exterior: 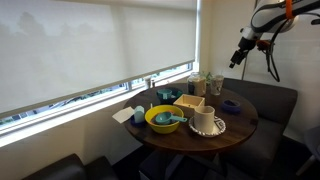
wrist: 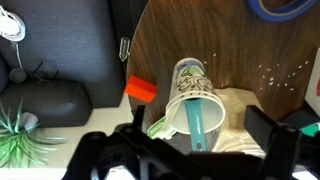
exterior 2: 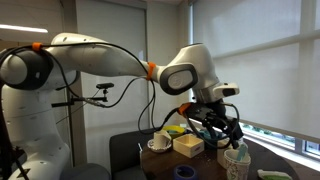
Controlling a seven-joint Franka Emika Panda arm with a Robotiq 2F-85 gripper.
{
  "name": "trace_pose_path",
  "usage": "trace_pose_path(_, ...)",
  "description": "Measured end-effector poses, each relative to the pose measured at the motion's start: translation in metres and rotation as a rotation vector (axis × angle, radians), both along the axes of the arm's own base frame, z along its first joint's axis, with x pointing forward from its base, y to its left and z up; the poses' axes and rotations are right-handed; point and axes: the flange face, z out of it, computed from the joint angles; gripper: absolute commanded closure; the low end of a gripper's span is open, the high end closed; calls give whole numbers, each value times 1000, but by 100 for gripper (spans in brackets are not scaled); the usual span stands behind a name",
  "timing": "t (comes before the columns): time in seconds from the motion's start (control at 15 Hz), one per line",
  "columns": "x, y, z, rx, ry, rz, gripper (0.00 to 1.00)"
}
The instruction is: Pick up the blue measuring spoon from the paper cup and put it in the square open box
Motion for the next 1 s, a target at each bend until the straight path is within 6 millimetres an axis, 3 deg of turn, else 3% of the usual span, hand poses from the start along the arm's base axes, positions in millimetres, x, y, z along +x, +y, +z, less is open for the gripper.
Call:
trace_pose_path(0.33, 66, 1, -25, -13, -12, 32, 0)
trace_pose_path(0.53, 93, 6, -47, -10, -5, 45, 1)
trace_pose_path(0.73, 108, -1, -46, -4, -22, 46, 9)
trace_pose_path(1.0, 112, -8, -39, 54, -15, 61, 0)
